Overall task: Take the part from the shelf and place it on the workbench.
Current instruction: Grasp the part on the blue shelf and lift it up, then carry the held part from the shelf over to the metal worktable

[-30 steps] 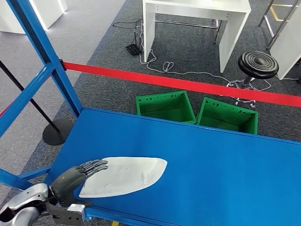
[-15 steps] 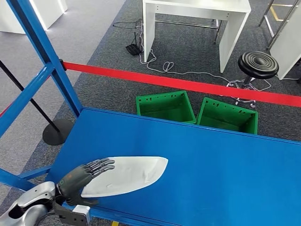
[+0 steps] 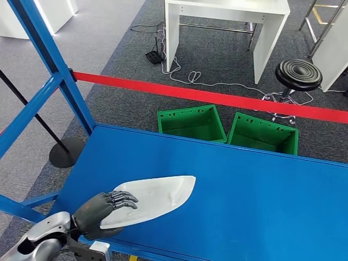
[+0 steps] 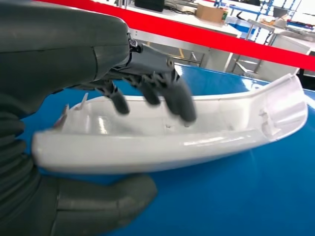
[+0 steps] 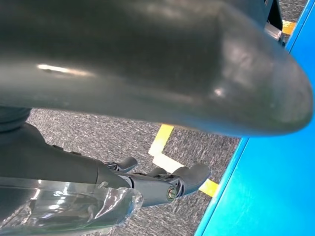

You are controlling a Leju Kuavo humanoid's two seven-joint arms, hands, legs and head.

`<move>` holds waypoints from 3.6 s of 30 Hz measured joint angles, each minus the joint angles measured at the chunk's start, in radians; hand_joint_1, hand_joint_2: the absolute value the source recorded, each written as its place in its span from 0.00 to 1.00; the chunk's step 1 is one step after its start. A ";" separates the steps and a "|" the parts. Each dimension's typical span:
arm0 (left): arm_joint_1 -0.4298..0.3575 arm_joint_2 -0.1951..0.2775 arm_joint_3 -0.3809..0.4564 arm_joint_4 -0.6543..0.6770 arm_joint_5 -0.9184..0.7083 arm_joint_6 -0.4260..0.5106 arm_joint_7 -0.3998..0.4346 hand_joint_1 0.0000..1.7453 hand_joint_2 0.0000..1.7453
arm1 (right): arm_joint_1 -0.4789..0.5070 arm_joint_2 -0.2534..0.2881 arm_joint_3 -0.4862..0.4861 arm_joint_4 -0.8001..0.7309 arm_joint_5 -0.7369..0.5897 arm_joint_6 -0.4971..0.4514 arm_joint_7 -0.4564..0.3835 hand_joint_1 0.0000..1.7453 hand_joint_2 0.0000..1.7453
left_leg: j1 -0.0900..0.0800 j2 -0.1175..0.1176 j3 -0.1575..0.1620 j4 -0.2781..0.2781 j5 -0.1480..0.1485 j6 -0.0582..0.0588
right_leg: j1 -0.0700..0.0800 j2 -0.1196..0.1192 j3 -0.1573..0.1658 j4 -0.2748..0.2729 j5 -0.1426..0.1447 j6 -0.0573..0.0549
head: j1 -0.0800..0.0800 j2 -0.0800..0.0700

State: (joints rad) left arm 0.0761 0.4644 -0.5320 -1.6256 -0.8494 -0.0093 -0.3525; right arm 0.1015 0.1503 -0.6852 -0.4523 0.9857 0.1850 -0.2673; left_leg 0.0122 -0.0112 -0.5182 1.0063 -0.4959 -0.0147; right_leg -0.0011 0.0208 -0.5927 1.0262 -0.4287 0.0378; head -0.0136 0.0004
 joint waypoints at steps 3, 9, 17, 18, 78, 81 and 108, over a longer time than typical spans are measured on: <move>0.000 -0.004 -0.005 0.001 -0.004 0.002 0.000 1.00 1.00 | 0.000 -0.001 0.008 0.003 -0.005 -0.003 0.002 0.00 0.00 | 0.000 0.000 0.000 0.000 0.000 0.000 | 0.000 0.000 0.000 0.000 0.000 0.000 | 0.000 0.000; -0.002 -0.009 -0.011 0.002 -0.008 0.010 0.004 1.00 1.00 | -0.001 -0.005 0.027 0.009 -0.023 -0.011 0.006 0.00 0.00 | 0.000 0.000 0.000 0.000 0.000 0.000 | 0.000 0.000 0.000 0.000 0.000 0.000 | 0.000 0.000; -0.005 -0.017 -0.013 0.002 -0.009 0.016 0.012 1.00 1.00 | -0.002 -0.009 0.048 0.015 -0.039 -0.016 0.008 0.00 0.00 | 0.000 0.000 0.000 0.000 0.000 0.000 | 0.000 0.000 0.000 0.000 0.000 0.000 | 0.000 0.000; -0.006 -0.017 -0.013 0.002 -0.009 0.016 0.012 1.00 1.00 | -0.002 -0.009 0.049 0.015 -0.039 -0.016 0.008 0.00 0.00 | 0.000 0.000 0.000 0.000 0.000 0.000 | 0.000 0.000 0.000 0.000 0.000 0.000 | 0.000 0.000; 0.192 -0.149 0.033 -0.357 -0.067 0.320 0.087 0.97 1.00 | 0.292 -0.077 0.670 -0.808 -0.998 -0.032 -0.011 0.00 0.00 | -0.055 0.007 -0.147 0.234 -0.074 0.021 | -0.026 -0.052 -0.082 0.155 -0.090 0.020 | -0.023 0.000; 0.199 -0.142 0.030 -0.358 -0.065 0.323 0.092 0.97 1.00 | 0.305 -0.093 0.700 -0.808 -1.034 -0.047 -0.008 0.00 0.00 | -0.085 -0.009 -0.077 0.091 -0.022 0.085 | -0.023 -0.059 -0.088 0.149 -0.082 0.015 | -0.019 0.000; 0.227 -0.116 0.025 -0.371 -0.083 0.372 0.130 0.97 1.00 | 0.249 -0.133 0.644 -0.950 -0.888 -0.109 0.023 0.00 0.00 | -0.067 0.008 -0.181 0.318 -0.083 0.070 | 0.023 -0.007 -0.076 0.122 -0.044 0.019 | -0.043 0.000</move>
State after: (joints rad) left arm 0.3033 0.3485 -0.5075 -1.9967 -0.9320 0.3622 -0.2227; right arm 0.3501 0.0175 -0.0410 -1.4023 0.0979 0.0760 -0.2442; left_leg -0.0545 -0.0034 -0.6994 1.3247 -0.5787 0.0555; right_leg 0.0215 0.0136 -0.6689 1.1479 -0.4730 0.0567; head -0.0562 0.0004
